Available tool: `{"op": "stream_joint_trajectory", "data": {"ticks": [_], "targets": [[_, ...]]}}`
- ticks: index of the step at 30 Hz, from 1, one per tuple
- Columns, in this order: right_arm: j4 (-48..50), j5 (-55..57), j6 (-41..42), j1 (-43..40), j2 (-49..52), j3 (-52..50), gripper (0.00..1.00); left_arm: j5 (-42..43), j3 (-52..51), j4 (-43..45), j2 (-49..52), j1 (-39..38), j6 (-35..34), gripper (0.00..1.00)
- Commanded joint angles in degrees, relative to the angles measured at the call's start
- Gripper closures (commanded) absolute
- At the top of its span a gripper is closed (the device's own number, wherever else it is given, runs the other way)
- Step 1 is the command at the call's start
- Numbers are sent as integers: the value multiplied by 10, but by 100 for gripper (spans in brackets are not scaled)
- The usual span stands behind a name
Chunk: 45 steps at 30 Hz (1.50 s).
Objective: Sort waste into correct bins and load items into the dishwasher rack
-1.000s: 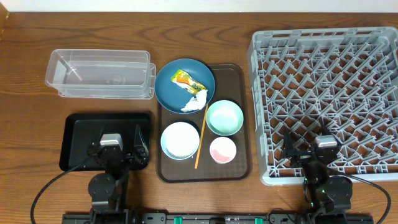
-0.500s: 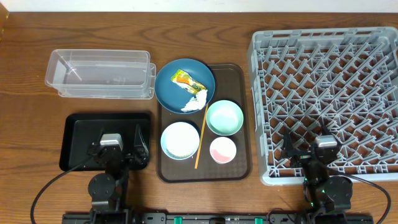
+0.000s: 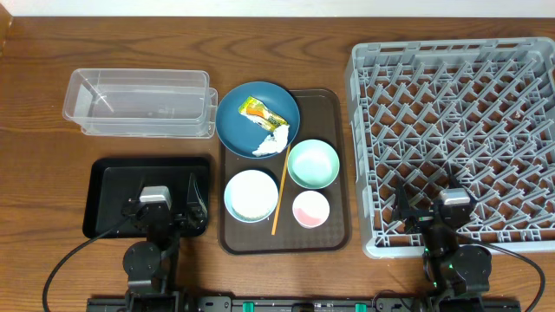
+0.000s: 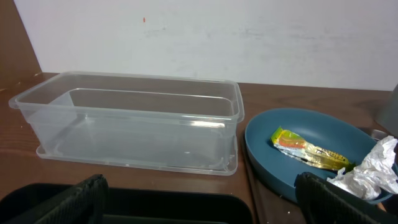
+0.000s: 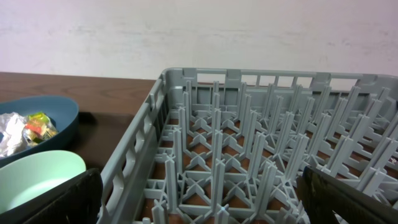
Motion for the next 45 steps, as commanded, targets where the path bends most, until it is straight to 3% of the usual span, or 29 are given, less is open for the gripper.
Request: {"op": "stream_joint_trajectory", "data": {"ticks": [1,6,12,21,30,36,40,45], "targets": [[-1,0,-6,-2,-3,-2,1,-10,-7,-26,-4,2,10,2],[-2,0,-1,-2,-3,-2,1,-6,-7,-25,-4,2,5,2],[-3,0,32,-2,-3,0,1,-1,3,-39,8,2,-67,2],[-100,9,71,-2,18,85,1,14,142,-136,129,2,-68,2],[-211,-8,71,-2,193,255,1,59,349,-252,381,2,-68,2],[-395,-13,69,-2,351,416,1,112,515,-467,550,2,-68,2],[-469,-13,69,-2,430,488,1,111,586,-569,617,2,-68,2],[-494,-24,70,-2,483,504,1,112,594,-602,654,2,-68,2]]}}
